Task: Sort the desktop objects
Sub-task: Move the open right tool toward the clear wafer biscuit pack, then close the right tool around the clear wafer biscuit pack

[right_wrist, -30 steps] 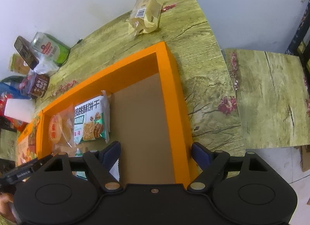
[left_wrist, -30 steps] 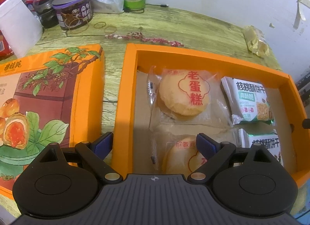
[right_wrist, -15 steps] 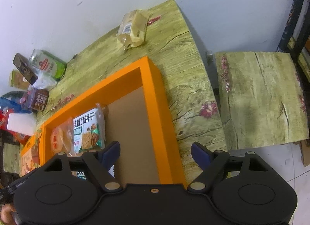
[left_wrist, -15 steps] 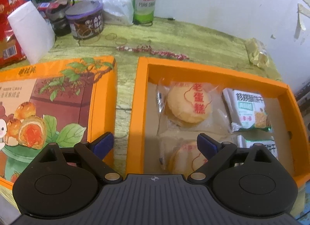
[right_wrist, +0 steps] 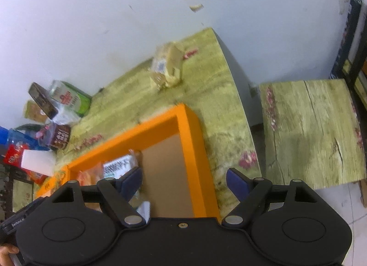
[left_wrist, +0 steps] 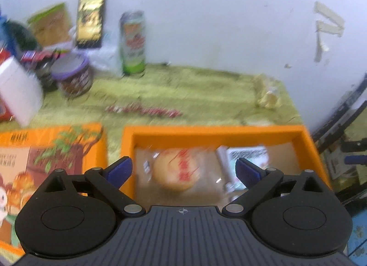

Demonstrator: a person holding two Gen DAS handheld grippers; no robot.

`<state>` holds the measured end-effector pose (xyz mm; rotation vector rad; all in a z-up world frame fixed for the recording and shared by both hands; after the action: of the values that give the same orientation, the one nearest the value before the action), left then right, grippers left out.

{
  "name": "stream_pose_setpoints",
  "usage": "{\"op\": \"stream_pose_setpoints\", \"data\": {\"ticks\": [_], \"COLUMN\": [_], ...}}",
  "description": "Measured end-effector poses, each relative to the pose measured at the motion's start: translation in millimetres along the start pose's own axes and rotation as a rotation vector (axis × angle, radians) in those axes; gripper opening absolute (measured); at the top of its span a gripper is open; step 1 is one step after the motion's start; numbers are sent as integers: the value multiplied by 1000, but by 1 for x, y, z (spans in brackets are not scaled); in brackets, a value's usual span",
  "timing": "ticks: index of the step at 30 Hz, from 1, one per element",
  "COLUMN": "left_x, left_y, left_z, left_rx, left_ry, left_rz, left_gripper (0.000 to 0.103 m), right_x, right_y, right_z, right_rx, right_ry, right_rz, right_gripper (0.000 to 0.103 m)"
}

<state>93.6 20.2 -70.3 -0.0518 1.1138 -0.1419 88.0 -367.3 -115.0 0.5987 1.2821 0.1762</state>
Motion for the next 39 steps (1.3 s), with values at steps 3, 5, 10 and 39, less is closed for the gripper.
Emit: {"op": "stream_pose_setpoints", "data": {"ticks": [3, 5, 10, 39], "left_x": [-8, -11, -4, 184], "left_y": [-17, -29, -60, -141], "left_z": [14, 24, 52, 141], "left_rx": [43, 73, 164, 293], "left_ry": [-36, -58, -84, 62], "left_rz": [-17, -29, -81, -373], "left_gripper": [100, 100, 101, 91], "right_x": [-12, -19, -27, 141], "right_y": [10, 17, 38, 86], "right_z": [12, 22, 50, 228], "right_rx": [-31, -53, -109, -88], "right_ry": [-21, -31, -43, 236], "right_rz": [12, 19, 11, -266], "right_gripper": [79, 79, 79, 79]}}
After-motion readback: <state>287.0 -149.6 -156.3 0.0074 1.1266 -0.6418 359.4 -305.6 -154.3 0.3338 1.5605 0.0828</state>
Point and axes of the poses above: each gripper's, at about its wrist camera, not at the fingertips, and x roughly the way its jaws point, y to its left, z to its top, the point moved 4 cm from there along x, roughly the way its jaws point, and after that the axes turned 14 degrees about y, right-handed, at the moved point
